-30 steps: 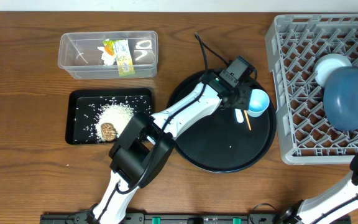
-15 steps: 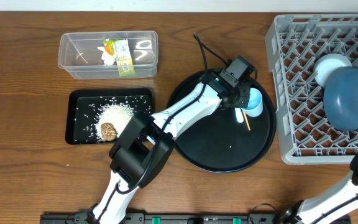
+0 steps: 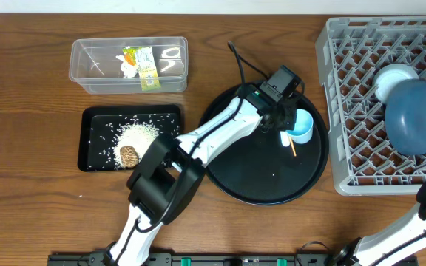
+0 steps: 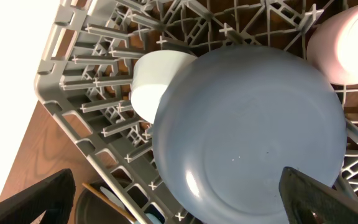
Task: Sort waste into correct bins and load items into the dishwasher rack
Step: 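Close the left gripper on the blue cup's rim and lift it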
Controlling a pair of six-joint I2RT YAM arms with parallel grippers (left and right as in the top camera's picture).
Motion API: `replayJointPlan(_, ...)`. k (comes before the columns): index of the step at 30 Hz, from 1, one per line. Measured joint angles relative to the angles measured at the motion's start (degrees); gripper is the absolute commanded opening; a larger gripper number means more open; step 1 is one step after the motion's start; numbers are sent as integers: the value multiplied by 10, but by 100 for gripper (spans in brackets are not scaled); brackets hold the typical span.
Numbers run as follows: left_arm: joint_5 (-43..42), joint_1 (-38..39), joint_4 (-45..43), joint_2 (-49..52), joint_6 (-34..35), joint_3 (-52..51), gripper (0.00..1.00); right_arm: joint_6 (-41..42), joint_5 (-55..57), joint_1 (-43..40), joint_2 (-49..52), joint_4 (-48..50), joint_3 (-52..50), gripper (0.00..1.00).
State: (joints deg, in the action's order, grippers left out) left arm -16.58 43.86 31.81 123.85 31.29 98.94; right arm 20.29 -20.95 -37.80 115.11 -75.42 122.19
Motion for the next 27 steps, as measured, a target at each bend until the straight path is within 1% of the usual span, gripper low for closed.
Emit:
replayJointPlan(6,-37,-19,51,-55,3,0,6,0,0,0,0,0,0,99)
replayJointPlan(10,-99,-48,57,-98,-2,0,6,0,0,0,0,0,0,99)
replayJointPlan(16,-251,-106,69,-116,-41,0,6,0,0,0,0,0,0,99)
replayJointPlan(23,-478,-174,80,-115,-162,0,6,0,0,0,0,0,0,99)
replayJointPlan(27,-546,-204,109,-115,-202,-1,6,0,0,0,0,0,0,99)
